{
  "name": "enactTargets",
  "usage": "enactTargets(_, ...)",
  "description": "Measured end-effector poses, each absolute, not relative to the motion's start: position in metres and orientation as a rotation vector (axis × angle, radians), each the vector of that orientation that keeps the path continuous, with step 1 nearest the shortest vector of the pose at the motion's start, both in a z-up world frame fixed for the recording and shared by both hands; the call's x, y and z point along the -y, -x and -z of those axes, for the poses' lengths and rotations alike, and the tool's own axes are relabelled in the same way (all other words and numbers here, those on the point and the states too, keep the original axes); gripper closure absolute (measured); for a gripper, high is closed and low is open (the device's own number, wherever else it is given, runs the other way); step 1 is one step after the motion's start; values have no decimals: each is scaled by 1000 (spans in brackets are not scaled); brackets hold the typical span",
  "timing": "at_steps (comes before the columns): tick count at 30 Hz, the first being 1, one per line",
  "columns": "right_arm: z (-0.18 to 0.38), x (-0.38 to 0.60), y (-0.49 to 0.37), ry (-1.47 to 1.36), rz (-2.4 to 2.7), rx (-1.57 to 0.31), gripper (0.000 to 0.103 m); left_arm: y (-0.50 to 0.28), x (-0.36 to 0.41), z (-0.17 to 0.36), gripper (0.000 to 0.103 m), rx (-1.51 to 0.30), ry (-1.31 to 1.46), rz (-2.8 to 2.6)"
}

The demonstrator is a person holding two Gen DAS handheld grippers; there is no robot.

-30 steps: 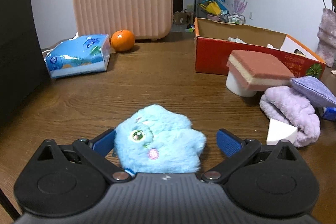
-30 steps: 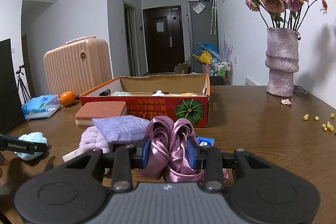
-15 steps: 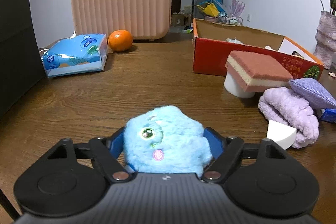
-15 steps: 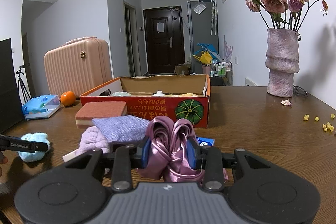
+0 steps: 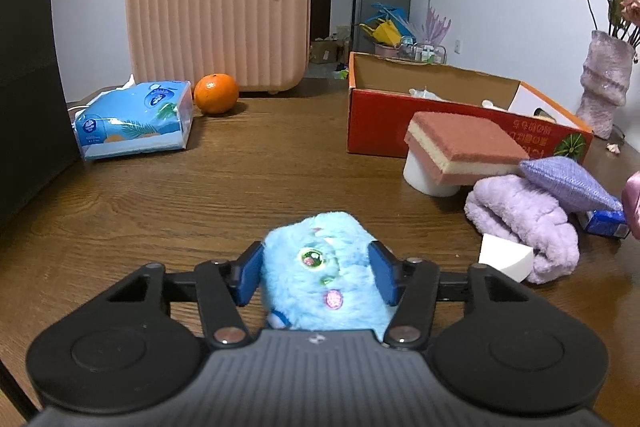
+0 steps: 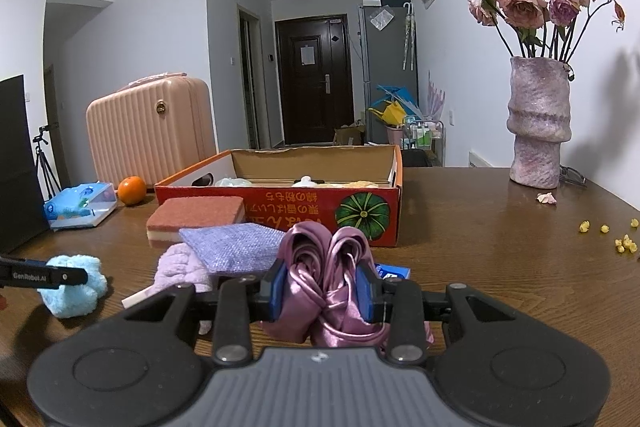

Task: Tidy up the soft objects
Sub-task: 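Carry the blue plush and pink bow with both grippers toward the cardboard box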

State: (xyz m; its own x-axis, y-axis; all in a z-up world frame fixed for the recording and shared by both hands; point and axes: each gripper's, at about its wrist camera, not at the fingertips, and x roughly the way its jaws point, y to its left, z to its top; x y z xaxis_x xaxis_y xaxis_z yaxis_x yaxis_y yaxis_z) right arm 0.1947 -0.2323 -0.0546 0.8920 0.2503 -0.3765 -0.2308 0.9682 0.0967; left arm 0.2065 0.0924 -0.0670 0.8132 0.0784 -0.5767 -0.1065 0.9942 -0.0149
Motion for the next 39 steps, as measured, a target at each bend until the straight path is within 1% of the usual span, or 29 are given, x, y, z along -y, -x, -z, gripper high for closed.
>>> enactTargets(1,55,232,-195,-50,-250,-398,68,-207,-92,68,23,-620,43,-103)
enactTargets(7,55,232,-195,-50,-250,-399,68,-207,-89,70,10,-630,25,-108)
enactTargets(8,55,232,-195,-49,-250,-400,68,-208,-88,71,10,-635,18,-108)
enactTargets(18,56,231,-196,-48,-251,-402,68,-215,-76,82,10,-688,-46,-94)
enactTargets(20,56,231,-196,-48,-251,-403,68,-215,-76,83,12,-688,-51,-93)
enactTargets(22,56,231,-196,-48,-251,-402,68,-215,-76,83,20,-689,-44,-79)
enactTargets(27,56,231,-196,-48,-251,-402,68,-213,-75,81,25,-686,-39,-49)
enactTargets(32,56,231,-196,-49,-254,-398,68,-210,-74,79,26,-671,-42,-32)
enactTargets(39,55,230,-194,-46,-261,-392,68,-199,-71,67,26,-592,-51,-35)
